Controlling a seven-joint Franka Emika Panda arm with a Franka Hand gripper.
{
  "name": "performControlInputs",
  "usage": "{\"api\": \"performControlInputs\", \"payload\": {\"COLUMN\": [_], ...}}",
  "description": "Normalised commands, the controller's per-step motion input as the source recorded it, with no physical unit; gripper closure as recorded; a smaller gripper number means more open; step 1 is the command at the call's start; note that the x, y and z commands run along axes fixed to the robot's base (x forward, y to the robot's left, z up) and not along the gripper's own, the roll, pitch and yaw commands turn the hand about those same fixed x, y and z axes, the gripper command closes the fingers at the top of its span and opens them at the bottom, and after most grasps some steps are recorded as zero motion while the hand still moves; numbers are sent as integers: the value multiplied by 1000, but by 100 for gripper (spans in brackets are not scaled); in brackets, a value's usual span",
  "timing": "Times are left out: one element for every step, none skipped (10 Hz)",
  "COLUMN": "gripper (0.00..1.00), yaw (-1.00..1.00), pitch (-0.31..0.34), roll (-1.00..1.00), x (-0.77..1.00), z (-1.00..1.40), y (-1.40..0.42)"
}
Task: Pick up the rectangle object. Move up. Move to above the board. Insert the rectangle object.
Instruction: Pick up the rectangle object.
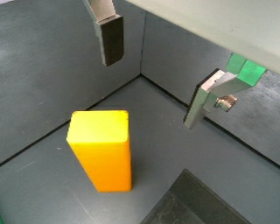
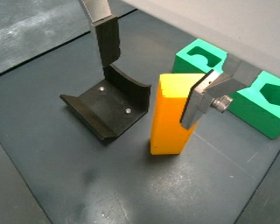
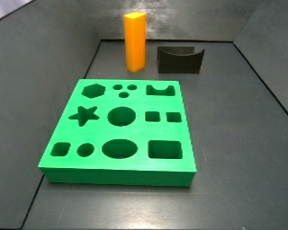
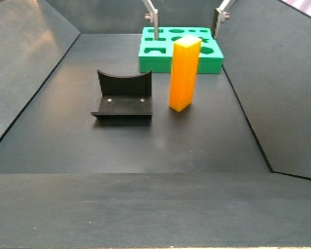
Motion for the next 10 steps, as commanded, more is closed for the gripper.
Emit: {"api": "performControlInputs", "payload": {"gripper": [0,0,0,0,0,0,0,0,0,0], "yaw": [0,0,577,814,866,920,929,829,706,597], "pitch": [-17,-109,0,-4,-71,-44,0,66,144,113], "roll": [-103,-16,-173,-120,-44,-64,-113,-151,-161,-113], "x": [-71,-677,-249,-283,-271,-206,-171,-74,0,9], "z": [0,-60,0,129,277,257,177,-6,-320,-483], "y": [140,0,-300,-149,-163,-97,-51,-129,-217,-369]}}
